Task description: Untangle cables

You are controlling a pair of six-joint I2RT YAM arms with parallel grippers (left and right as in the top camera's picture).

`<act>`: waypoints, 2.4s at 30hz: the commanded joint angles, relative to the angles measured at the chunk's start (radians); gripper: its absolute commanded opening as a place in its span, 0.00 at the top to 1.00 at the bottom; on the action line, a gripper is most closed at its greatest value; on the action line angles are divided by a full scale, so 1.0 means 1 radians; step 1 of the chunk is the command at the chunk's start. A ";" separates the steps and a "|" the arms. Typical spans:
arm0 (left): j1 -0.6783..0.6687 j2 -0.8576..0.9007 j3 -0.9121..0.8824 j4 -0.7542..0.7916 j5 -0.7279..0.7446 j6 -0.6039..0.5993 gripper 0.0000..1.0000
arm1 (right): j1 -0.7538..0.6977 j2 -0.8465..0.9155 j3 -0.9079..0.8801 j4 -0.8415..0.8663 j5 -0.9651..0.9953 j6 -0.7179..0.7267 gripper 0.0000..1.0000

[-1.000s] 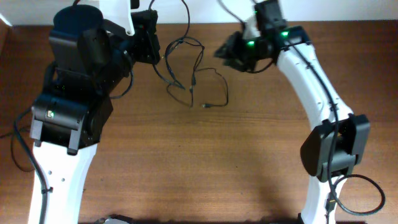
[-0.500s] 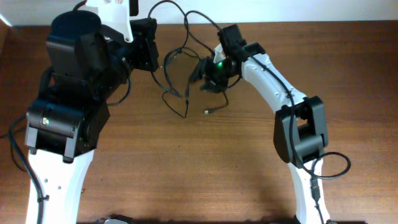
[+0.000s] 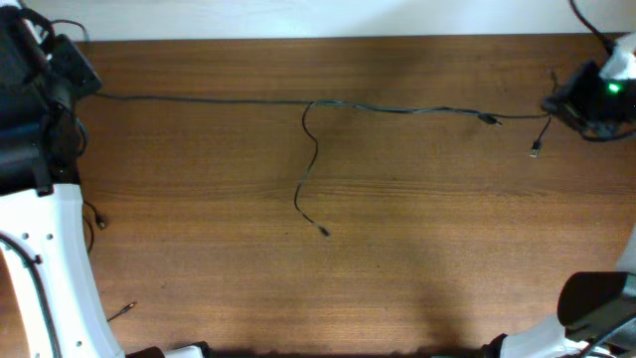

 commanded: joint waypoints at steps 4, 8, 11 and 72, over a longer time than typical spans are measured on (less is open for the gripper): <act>0.034 0.002 0.002 0.074 -0.216 0.013 1.00 | -0.079 -0.017 0.001 -0.021 0.166 -0.072 0.96; 0.204 0.025 0.002 0.166 -0.227 0.014 1.00 | -0.238 0.037 0.001 -0.024 0.191 -0.065 0.96; 0.282 0.060 0.002 0.169 -0.095 0.014 1.00 | -0.295 0.079 0.001 -0.037 0.126 -0.100 0.96; -0.612 0.772 0.181 -0.377 0.410 0.494 0.01 | 0.265 0.137 -0.004 -0.080 0.325 -0.092 0.31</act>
